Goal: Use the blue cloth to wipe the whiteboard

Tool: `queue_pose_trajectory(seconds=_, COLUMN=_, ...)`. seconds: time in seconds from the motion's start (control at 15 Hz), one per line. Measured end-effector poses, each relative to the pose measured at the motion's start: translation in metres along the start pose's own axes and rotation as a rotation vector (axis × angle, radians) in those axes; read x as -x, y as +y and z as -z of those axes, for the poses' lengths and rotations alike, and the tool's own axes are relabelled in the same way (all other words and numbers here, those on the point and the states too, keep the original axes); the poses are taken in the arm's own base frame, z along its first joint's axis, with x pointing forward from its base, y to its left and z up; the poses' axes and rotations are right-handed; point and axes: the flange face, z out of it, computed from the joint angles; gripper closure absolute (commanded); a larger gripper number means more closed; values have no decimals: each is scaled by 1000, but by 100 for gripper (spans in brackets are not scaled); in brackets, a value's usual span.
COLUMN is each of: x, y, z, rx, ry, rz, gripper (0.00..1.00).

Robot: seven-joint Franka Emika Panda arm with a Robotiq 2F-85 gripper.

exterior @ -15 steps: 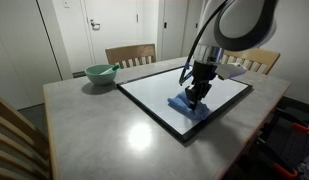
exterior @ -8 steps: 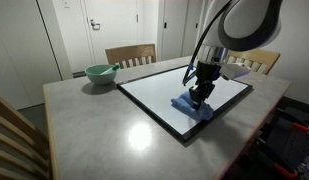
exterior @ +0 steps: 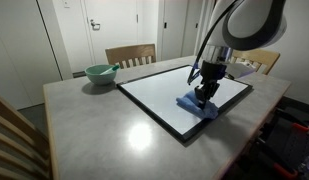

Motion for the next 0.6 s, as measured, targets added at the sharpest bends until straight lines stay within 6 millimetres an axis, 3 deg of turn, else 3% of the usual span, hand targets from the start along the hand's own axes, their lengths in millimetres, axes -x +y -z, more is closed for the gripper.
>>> queue_pose_trajectory(seconds=0.6, x=4, y=32, z=3, rx=15, ry=-21, rz=-5, gripper=97)
